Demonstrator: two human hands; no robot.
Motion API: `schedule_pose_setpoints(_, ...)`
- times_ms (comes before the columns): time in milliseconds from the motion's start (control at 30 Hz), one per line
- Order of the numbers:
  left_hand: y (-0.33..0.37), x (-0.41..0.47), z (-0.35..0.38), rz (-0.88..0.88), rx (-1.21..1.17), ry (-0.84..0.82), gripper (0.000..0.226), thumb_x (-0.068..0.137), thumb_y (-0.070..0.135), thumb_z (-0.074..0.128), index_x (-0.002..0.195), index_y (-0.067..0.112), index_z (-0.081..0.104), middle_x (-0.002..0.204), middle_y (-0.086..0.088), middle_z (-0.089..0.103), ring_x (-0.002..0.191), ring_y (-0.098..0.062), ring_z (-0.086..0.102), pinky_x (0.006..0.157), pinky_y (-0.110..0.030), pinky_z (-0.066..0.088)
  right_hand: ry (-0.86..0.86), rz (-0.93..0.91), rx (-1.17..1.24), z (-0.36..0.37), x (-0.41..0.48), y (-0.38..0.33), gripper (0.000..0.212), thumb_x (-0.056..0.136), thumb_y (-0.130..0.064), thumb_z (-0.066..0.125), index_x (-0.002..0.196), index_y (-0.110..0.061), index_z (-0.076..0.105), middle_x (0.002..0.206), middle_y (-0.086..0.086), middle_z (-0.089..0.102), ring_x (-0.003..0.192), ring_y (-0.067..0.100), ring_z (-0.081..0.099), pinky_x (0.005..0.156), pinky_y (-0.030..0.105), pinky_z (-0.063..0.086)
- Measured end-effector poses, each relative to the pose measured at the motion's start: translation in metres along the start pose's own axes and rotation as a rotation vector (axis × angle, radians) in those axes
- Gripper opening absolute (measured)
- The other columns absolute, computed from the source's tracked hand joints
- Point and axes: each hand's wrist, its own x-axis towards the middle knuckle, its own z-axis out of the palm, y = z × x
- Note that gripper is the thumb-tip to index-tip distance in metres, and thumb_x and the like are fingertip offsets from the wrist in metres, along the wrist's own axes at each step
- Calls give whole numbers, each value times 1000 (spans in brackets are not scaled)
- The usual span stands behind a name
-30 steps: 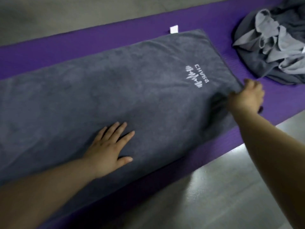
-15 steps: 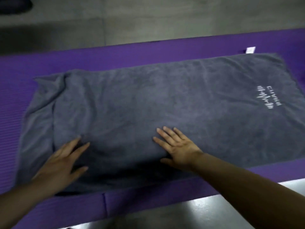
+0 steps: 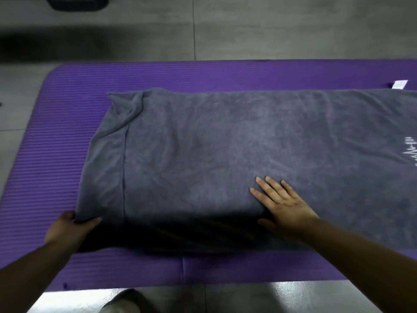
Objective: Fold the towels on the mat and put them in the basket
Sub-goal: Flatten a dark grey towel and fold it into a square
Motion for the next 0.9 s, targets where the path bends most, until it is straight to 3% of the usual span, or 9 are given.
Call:
schedule_pose_setpoints(100, 20, -24, 7, 103, -136, -16, 26, 80, 8, 66, 99, -9, 60, 79, -20, 64, 72, -27, 58, 61, -29, 46, 19, 42, 119, -12, 5, -12, 69, 60, -52, 44, 117, -15, 59, 121, 10, 63, 111, 31, 60, 96, 33, 44)
schedule_pose_setpoints(233, 75, -79, 31, 142, -652, -541, 49, 46, 40, 86, 78, 6, 71, 75, -10, 72, 61, -11, 67, 54, -15, 53, 120, 45, 654, -43, -3, -50, 61, 69, -43, 43, 116, -8, 61, 116, 6, 63, 105, 15, 61, 93, 11, 35)
schedule_pose_setpoints(267, 87, -92, 39, 147, -681, -659, 54, 37, 45, 87, 74, 9, 73, 75, -8, 73, 65, -13, 68, 56, -17, 54, 117, 23, 834, -53, -7, -65, 68, 69, -47, 45, 128, -15, 48, 127, -5, 52, 116, 2, 49, 98, 4, 25)
schedule_pose_setpoints(333, 115, -118, 52, 123, -726, -827, 21, 63, 28, 75, 72, 9, 72, 73, -6, 72, 67, -17, 68, 55, -18, 54, 52, -27, 1138, -66, -17, -90, 77, 64, -51, 55, 131, -32, 23, 130, -24, 31, 121, -18, 27, 99, -5, 18)
schedule_pose_setpoints(400, 136, -133, 61, 99, -693, -946, 15, 80, 15, 52, 81, 11, 67, 77, -7, 69, 67, -16, 65, 58, -22, 52, 80, 50, 1322, -72, -24, -100, 83, 60, -43, 68, 126, -44, 18, 127, -29, 33, 118, -25, 31, 97, -2, 27)
schedule_pose_setpoints(500, 149, -136, 74, 170, -486, -1069, 28, 82, 32, 42, 98, 17, 60, 82, -3, 59, 71, -13, 51, 65, -23, 41, 114, 286, 1509, -67, -24, -81, 66, 75, -1, 70, 117, -34, 31, 100, -27, 50, 82, -32, 49, 72, -5, 38)
schedule_pose_setpoints(700, 156, -100, 86, 70, -324, -790, 30, 96, 30, 36, 93, 11, 58, 78, -3, 55, 65, -13, 49, 62, -23, 40, 163, 436, 1423, -44, -23, -50, 28, 89, 1, 50, 114, -11, 57, 99, -6, 61, 77, -24, 55, 74, -2, 41)
schedule_pose_setpoints(800, 156, -62, 81, -54, -497, -562, 39, 97, 29, 38, 128, 7, 44, 107, -16, 57, 69, -17, 51, 63, -27, 41, 146, 421, 1436, -41, -27, -40, 32, 91, 4, 45, 109, -19, 58, 100, -10, 61, 83, -22, 56, 79, 0, 42)
schedule_pose_setpoints(900, 165, -24, 72, -65, -632, -344, 44, 98, 28, 38, 136, 6, 36, 136, -21, 44, 87, -24, 58, 66, -28, 44, 134, 385, 1439, -37, -36, -38, 36, 90, 7, 45, 105, -22, 59, 97, -21, 63, 87, -21, 57, 78, 1, 42)
